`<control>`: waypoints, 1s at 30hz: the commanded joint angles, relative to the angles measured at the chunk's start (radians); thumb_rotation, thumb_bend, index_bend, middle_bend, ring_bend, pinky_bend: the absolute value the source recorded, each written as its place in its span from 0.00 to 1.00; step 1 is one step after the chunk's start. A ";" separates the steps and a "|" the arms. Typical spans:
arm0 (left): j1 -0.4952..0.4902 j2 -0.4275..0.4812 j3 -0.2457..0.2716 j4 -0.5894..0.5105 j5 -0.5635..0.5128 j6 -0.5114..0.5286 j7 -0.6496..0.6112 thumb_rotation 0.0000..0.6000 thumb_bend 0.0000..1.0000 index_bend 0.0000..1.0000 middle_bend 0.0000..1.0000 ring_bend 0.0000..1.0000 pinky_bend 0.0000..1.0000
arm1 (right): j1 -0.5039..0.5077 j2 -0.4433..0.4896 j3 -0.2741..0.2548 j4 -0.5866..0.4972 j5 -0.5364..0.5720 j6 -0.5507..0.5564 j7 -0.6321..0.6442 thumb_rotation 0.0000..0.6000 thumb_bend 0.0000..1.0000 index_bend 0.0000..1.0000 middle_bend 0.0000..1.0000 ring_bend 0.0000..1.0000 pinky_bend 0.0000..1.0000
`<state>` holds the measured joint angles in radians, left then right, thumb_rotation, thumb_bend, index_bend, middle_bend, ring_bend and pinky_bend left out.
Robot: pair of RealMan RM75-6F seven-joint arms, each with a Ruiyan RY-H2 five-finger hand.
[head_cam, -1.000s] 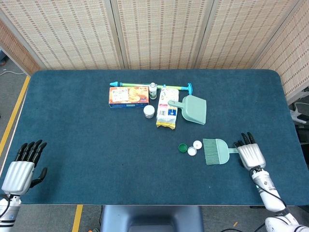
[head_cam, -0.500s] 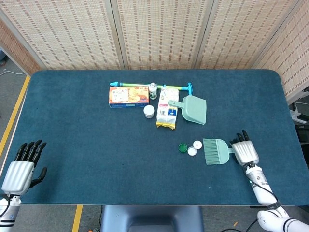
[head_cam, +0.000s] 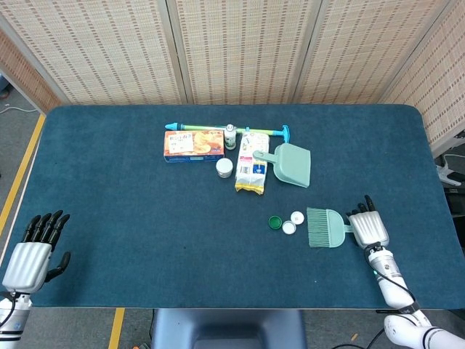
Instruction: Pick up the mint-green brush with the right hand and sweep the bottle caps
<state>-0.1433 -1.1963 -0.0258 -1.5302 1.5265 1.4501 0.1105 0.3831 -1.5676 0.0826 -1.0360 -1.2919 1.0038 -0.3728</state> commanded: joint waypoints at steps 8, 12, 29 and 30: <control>0.001 0.000 0.000 0.000 -0.001 0.002 0.001 1.00 0.42 0.00 0.00 0.00 0.05 | 0.003 -0.009 -0.003 0.007 0.016 -0.021 0.023 1.00 0.31 0.65 0.54 0.26 0.00; 0.002 0.002 0.000 -0.001 0.000 0.005 -0.002 1.00 0.42 0.00 0.00 0.00 0.05 | 0.001 -0.015 0.001 0.009 0.025 -0.019 0.038 1.00 0.34 0.73 0.62 0.32 0.01; 0.012 0.013 0.008 -0.016 0.030 0.034 -0.020 1.00 0.42 0.00 0.00 0.00 0.05 | 0.035 0.202 0.007 -0.266 -0.167 0.185 -0.067 1.00 0.44 0.86 0.78 0.48 0.05; 0.012 0.014 0.009 -0.017 0.032 0.035 -0.021 1.00 0.42 0.00 0.00 0.00 0.05 | 0.047 0.224 0.010 -0.308 -0.173 0.179 -0.108 1.00 0.44 0.86 0.78 0.48 0.05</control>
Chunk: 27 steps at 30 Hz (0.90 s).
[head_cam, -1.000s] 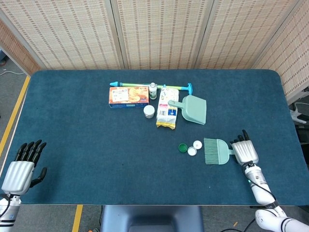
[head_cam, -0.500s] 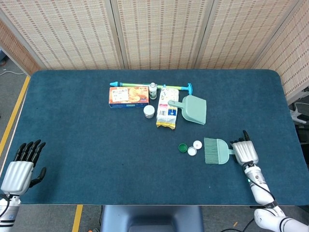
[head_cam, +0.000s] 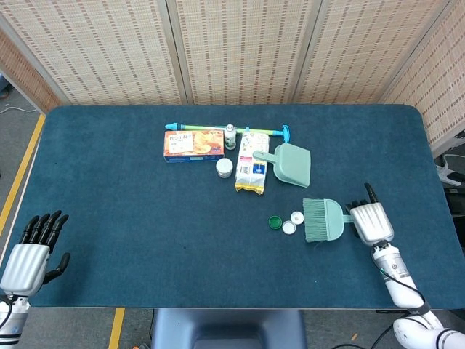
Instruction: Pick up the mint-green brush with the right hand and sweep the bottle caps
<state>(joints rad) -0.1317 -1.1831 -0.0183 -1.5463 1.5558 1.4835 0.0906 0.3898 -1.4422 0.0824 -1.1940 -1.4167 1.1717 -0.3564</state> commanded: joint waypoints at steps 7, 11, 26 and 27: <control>0.004 0.005 0.009 -0.009 0.020 0.010 -0.007 1.00 0.42 0.00 0.00 0.00 0.05 | 0.175 0.201 0.059 -0.468 -0.014 -0.128 -0.579 1.00 0.44 0.86 0.78 0.48 0.05; 0.008 0.014 0.009 -0.011 0.025 0.020 -0.025 1.00 0.42 0.00 0.00 0.00 0.05 | 0.255 0.182 0.076 -0.559 0.093 -0.204 -0.859 1.00 0.44 0.86 0.78 0.49 0.05; 0.007 0.030 0.011 -0.004 0.024 0.011 -0.067 1.00 0.42 0.00 0.00 0.00 0.05 | 0.490 0.091 0.050 -0.776 0.559 -0.077 -1.607 1.00 0.44 0.88 0.80 0.50 0.05; 0.007 0.031 0.012 -0.005 0.027 0.012 -0.069 1.00 0.42 0.00 0.00 0.00 0.05 | 0.505 0.074 0.044 -0.775 0.583 -0.065 -1.627 1.00 0.44 0.88 0.80 0.50 0.05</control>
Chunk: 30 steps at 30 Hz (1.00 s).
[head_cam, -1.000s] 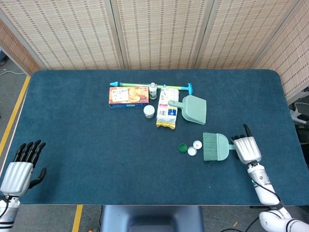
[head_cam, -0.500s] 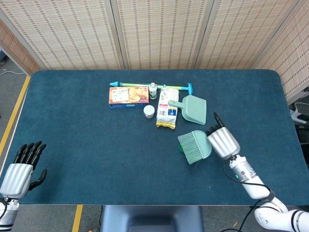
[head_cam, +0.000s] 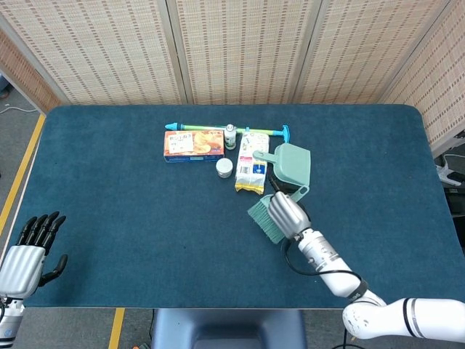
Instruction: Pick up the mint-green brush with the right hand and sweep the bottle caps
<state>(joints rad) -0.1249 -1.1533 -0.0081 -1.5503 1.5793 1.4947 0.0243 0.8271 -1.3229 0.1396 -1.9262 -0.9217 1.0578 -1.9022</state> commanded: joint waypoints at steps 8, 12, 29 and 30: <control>0.003 0.007 0.005 0.002 0.012 0.008 -0.018 1.00 0.42 0.00 0.00 0.00 0.05 | 0.159 -0.171 -0.082 0.025 0.210 0.134 -0.148 1.00 0.44 0.88 0.80 0.50 0.05; 0.002 0.005 0.004 0.003 0.010 0.004 -0.015 1.00 0.42 0.00 0.00 0.00 0.05 | 0.185 -0.193 -0.113 0.056 0.238 0.164 -0.153 1.00 0.44 0.88 0.80 0.50 0.05; -0.003 -0.001 0.000 0.004 -0.001 -0.009 0.001 1.00 0.42 0.00 0.00 0.00 0.05 | 0.226 -0.228 -0.227 0.170 0.324 0.252 -0.121 1.00 0.44 0.88 0.80 0.51 0.05; -0.003 -0.001 0.000 0.004 -0.001 -0.010 0.001 1.00 0.42 0.00 0.00 0.00 0.05 | 0.227 -0.227 -0.230 0.174 0.328 0.257 -0.120 1.00 0.44 0.88 0.80 0.51 0.05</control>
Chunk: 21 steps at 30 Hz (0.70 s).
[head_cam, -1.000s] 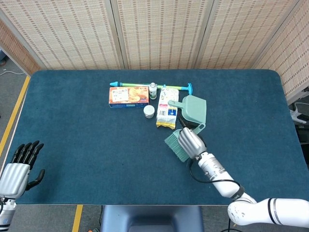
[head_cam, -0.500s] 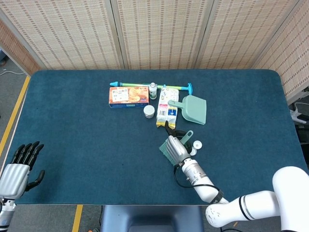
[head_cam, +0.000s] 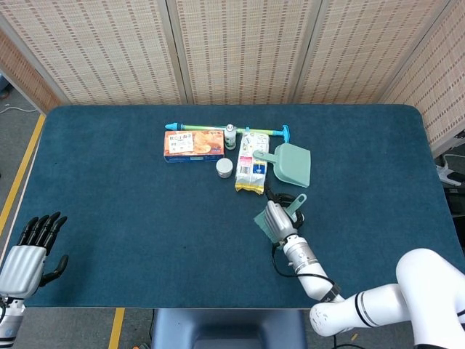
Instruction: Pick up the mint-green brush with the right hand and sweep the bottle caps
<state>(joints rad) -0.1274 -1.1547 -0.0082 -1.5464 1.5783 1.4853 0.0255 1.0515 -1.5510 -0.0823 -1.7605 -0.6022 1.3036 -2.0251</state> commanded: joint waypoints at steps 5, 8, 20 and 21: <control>0.000 -0.003 0.002 0.002 0.002 -0.001 0.005 1.00 0.42 0.00 0.00 0.00 0.05 | 0.003 0.013 -0.036 0.025 0.021 0.032 0.011 1.00 0.44 0.88 0.80 0.51 0.05; 0.000 -0.005 0.003 0.002 0.002 -0.002 0.010 1.00 0.42 0.00 0.00 0.00 0.05 | -0.003 0.022 -0.060 0.039 0.022 0.036 0.021 1.00 0.44 0.88 0.80 0.51 0.05; -0.003 -0.019 0.008 0.001 0.006 -0.011 0.046 1.00 0.42 0.00 0.00 0.00 0.05 | -0.056 0.064 -0.153 0.141 0.025 0.031 0.087 1.00 0.44 0.88 0.81 0.52 0.05; -0.003 -0.020 0.008 0.001 0.005 -0.012 0.049 1.00 0.42 0.00 0.00 0.00 0.05 | -0.061 0.070 -0.157 0.151 0.025 0.029 0.096 1.00 0.44 0.88 0.81 0.52 0.05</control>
<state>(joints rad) -0.1306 -1.1742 -0.0009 -1.5457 1.5835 1.4739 0.0738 0.9983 -1.4896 -0.2318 -1.6199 -0.5764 1.3359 -1.9397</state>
